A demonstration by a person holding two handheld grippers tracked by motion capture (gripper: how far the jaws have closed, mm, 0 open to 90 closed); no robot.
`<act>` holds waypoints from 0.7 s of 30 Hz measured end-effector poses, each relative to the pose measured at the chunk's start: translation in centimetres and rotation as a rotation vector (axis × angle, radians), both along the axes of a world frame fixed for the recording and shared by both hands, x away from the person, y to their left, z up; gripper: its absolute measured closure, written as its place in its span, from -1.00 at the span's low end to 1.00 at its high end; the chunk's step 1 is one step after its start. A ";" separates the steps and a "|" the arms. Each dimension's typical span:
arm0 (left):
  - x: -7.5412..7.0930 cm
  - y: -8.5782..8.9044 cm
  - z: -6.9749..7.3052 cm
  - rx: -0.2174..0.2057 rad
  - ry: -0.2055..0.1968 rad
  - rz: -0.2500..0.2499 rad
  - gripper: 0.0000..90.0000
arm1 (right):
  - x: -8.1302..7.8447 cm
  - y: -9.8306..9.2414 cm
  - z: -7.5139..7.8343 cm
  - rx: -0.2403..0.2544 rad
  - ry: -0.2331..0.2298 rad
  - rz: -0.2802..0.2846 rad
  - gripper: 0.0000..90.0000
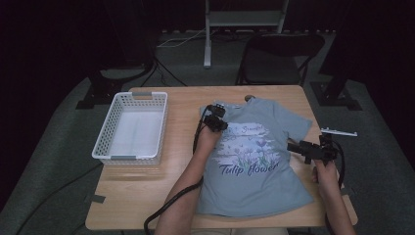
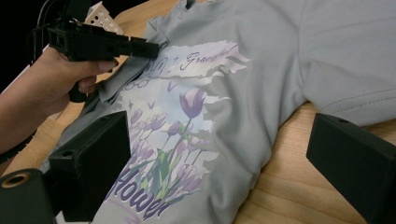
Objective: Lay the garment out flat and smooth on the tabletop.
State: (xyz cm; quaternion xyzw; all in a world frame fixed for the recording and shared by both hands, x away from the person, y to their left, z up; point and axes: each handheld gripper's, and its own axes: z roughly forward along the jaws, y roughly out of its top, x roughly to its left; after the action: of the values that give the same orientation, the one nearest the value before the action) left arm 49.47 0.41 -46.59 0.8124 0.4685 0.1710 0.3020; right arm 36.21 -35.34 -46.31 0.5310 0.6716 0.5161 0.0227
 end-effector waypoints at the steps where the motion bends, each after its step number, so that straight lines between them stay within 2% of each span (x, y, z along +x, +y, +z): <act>1: 0.0 0.1 0.1 -0.010 0.001 0.002 0.75 | 0.0 0.1 0.0 -0.004 0.001 0.002 -0.88; 5: -0.3 0.9 1.2 -0.025 -0.018 0.003 0.85 | 0.0 0.1 0.0 -0.006 0.001 0.003 -0.88; 10: -0.4 2.4 2.8 -0.038 -0.038 0.028 0.85 | 0.1 0.4 -0.2 -0.011 0.008 0.008 -0.88; 19: -0.7 5.4 3.2 -0.013 -0.026 0.074 0.91 | 0.2 0.7 -0.2 -0.013 0.013 0.015 -0.88; 21: -0.8 6.1 3.2 0.014 -0.025 0.092 0.91 | 0.2 0.7 -0.3 -0.012 0.014 0.018 -0.88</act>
State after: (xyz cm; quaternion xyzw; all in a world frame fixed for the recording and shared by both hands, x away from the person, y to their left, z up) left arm 48.67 6.47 -43.39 0.7899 0.5005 0.1980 0.2939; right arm 36.37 -34.63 -46.57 0.5285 0.6796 0.5085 0.0165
